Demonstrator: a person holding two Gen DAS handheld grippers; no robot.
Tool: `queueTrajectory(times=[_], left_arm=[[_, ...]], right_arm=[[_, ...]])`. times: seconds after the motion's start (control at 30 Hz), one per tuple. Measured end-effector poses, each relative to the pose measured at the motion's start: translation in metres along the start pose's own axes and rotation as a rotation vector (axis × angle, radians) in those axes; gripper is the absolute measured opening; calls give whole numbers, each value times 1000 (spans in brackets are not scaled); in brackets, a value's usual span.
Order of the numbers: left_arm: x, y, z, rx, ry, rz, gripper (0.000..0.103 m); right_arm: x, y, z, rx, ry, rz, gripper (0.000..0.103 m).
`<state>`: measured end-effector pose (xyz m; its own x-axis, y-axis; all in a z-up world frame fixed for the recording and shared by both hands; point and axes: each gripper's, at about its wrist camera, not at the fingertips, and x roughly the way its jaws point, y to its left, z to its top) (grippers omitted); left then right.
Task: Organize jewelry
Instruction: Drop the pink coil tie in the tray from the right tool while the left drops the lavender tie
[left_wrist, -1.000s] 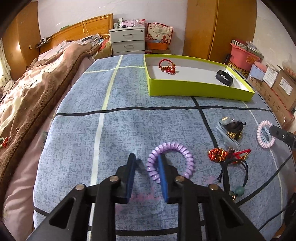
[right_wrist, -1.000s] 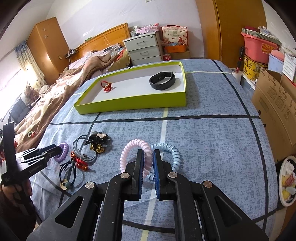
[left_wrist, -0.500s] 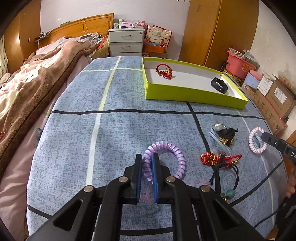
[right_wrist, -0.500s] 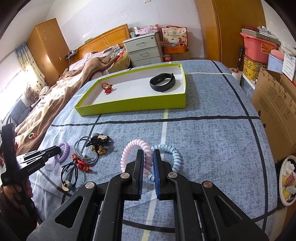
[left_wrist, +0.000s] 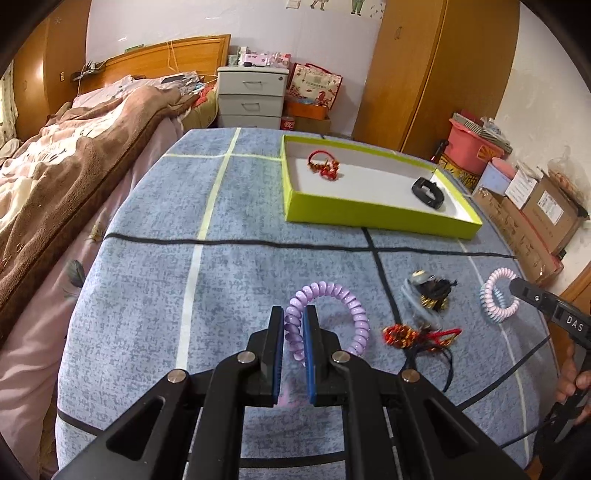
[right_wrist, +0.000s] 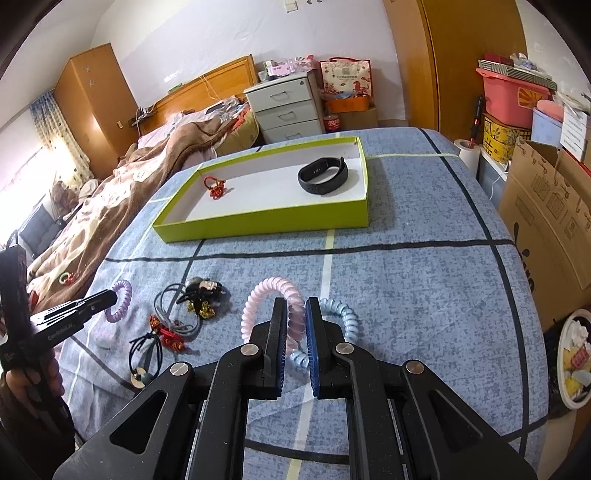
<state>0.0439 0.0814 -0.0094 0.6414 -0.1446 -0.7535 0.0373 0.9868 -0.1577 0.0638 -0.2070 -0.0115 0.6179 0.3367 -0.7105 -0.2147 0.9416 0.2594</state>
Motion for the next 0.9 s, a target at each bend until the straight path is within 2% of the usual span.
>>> queueTrajectory(times=[0.37,0.7,0.9], left_arm=[[-3,-10,29,-3,-42,-28,11],[9,-18,70,5,-72,-43,11],[28,-23,95,17,-65,-52,11]], right_arm=[[1,1,24,-3,-22,8,10],[22,1,72,1,-43,2,10],[44,-1,99,-1,-27,0,10]])
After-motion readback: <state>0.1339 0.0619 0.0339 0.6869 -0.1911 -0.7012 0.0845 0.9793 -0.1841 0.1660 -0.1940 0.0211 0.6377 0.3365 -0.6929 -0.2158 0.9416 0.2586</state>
